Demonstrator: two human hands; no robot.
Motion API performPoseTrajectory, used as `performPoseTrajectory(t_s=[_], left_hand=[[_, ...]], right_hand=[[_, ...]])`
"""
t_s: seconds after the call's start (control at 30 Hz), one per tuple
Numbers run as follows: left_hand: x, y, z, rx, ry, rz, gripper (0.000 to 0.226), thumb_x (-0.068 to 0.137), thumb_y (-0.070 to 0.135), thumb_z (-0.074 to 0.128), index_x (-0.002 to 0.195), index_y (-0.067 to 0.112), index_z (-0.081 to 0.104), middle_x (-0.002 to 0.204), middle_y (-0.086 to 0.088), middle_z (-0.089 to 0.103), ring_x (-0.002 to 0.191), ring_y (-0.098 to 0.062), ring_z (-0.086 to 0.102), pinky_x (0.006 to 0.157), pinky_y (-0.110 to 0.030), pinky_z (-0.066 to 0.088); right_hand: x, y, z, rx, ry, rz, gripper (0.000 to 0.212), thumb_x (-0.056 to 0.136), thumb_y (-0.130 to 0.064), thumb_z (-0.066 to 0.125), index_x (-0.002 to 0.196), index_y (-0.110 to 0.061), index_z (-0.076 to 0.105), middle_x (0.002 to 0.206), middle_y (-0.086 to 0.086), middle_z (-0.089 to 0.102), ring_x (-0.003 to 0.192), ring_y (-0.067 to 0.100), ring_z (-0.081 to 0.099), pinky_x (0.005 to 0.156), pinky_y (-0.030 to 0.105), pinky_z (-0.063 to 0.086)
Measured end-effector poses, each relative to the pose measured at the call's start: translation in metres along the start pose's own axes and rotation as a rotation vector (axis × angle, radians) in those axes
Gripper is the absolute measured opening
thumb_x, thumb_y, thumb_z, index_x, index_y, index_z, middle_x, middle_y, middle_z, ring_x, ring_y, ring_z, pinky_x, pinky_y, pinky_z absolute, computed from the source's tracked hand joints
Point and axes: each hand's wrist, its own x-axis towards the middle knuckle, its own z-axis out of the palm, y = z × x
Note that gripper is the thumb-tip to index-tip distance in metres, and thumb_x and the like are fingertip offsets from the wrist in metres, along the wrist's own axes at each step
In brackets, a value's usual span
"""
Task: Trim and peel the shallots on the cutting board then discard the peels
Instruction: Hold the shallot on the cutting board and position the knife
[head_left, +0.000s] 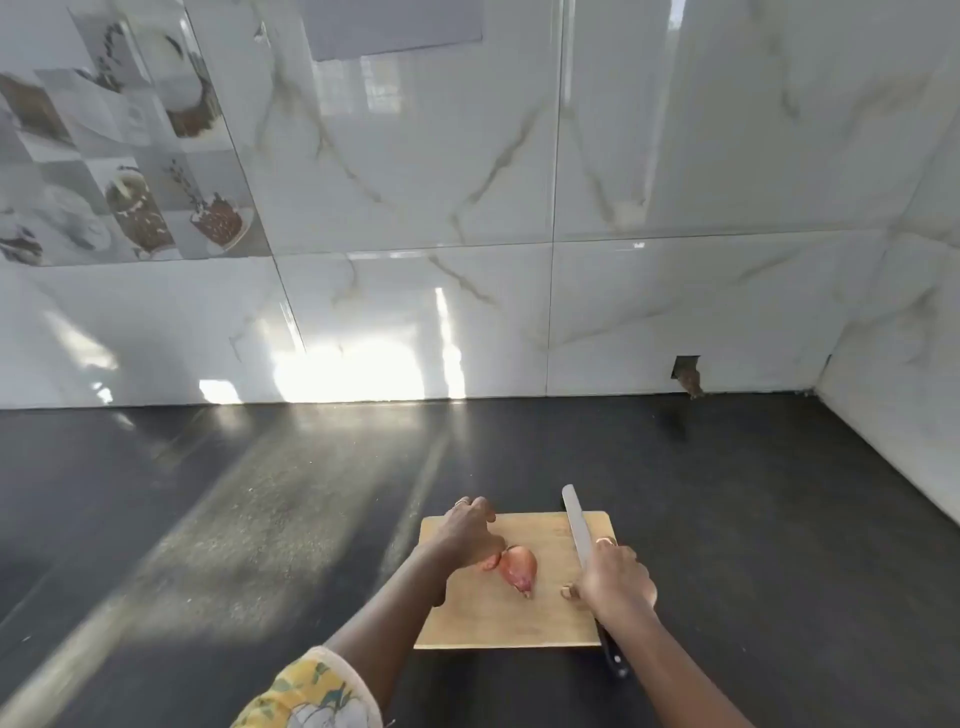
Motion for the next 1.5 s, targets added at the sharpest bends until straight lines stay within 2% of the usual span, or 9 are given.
performPoseTrajectory(t_s=[0.3,0.5,0.6,0.67,0.73,0.8,0.97,1.23,1.5], left_hand=[[-0.005,-0.008,0.011,-0.041,0.031,-0.132,0.053,0.083,0.05,0.058,0.113,0.007,0.053,0.119,-0.011,0.058,0.109,-0.027,0.054,0.082,-0.033,0.043],[-0.014,-0.005,0.011,-0.061,0.109,-0.138,0.035,0.08,0.046,0.061,0.069,0.012,0.06,0.065,-0.001,0.053,0.067,-0.02,0.05,0.06,-0.025,0.036],[-0.017,-0.006,0.012,-0.185,0.151,-0.127,0.022,0.078,0.031,0.062,0.082,0.01,0.067,0.079,-0.003,0.059,0.076,-0.019,0.052,0.064,-0.025,0.039],[-0.017,-0.007,0.014,-0.251,0.161,-0.103,0.025,0.078,0.026,0.061,0.098,0.012,0.067,0.097,-0.004,0.065,0.091,-0.019,0.055,0.069,-0.023,0.039],[-0.018,-0.008,0.015,-0.29,0.166,-0.066,0.028,0.081,0.025,0.06,0.107,0.015,0.064,0.112,-0.006,0.063,0.103,-0.02,0.055,0.074,-0.023,0.039],[-0.019,-0.011,0.017,-0.319,0.177,-0.051,0.03,0.084,0.026,0.059,0.112,0.016,0.062,0.116,-0.007,0.061,0.105,-0.022,0.055,0.08,-0.025,0.041],[-0.023,-0.015,0.022,-0.375,0.223,-0.048,0.04,0.084,0.026,0.062,0.122,0.016,0.057,0.119,-0.007,0.063,0.107,-0.02,0.057,0.086,-0.025,0.043],[-0.02,-0.022,0.029,-0.396,0.217,-0.03,0.047,0.083,0.021,0.066,0.127,0.015,0.052,0.12,-0.003,0.063,0.103,-0.013,0.058,0.081,-0.015,0.041],[-0.021,-0.025,0.035,-0.397,0.225,0.058,0.046,0.088,0.007,0.057,0.133,0.01,0.048,0.121,-0.002,0.058,0.098,-0.007,0.048,0.075,-0.002,0.027]], right_hand=[[-0.007,0.01,-0.003,-0.103,-0.22,0.027,0.053,0.079,-0.027,0.075,0.125,-0.012,0.051,0.118,-0.001,0.058,0.111,0.019,0.058,0.076,0.028,0.044],[-0.008,0.013,-0.005,0.016,-0.209,0.018,0.045,0.089,-0.007,0.052,0.133,-0.012,0.05,0.127,0.006,0.056,0.114,0.024,0.057,0.082,0.029,0.049],[-0.009,0.008,-0.003,0.232,-0.166,0.023,0.055,0.091,-0.003,0.03,0.145,-0.012,0.034,0.135,0.011,0.05,0.113,0.025,0.057,0.08,0.027,0.048],[-0.008,0.004,0.003,0.491,-0.121,0.057,0.05,0.088,-0.002,0.029,0.136,-0.006,0.043,0.101,0.011,0.06,0.069,0.022,0.059,0.048,0.023,0.042],[-0.011,-0.005,0.006,0.663,-0.081,0.105,0.029,0.085,-0.005,0.037,0.108,-0.003,0.054,0.07,0.007,0.053,0.047,0.017,0.045,0.038,0.018,0.03],[-0.015,-0.018,0.008,0.731,-0.058,0.089,0.018,0.078,-0.013,0.054,0.094,-0.005,0.057,0.067,0.005,0.055,0.051,0.018,0.048,0.043,0.024,0.034],[-0.022,-0.042,0.026,0.695,-0.057,0.02,0.057,0.052,-0.042,0.085,0.094,-0.015,0.057,0.095,0.0,0.062,0.089,0.02,0.062,0.065,0.027,0.043],[-0.019,-0.05,0.035,0.664,0.039,0.005,0.026,0.07,-0.029,0.077,0.082,-0.016,0.057,0.089,0.002,0.066,0.086,0.022,0.064,0.07,0.033,0.051],[0.005,-0.028,0.01,0.582,0.095,0.042,0.023,0.068,-0.018,0.077,0.082,-0.016,0.059,0.086,-0.002,0.065,0.076,0.02,0.061,0.066,0.028,0.043]])
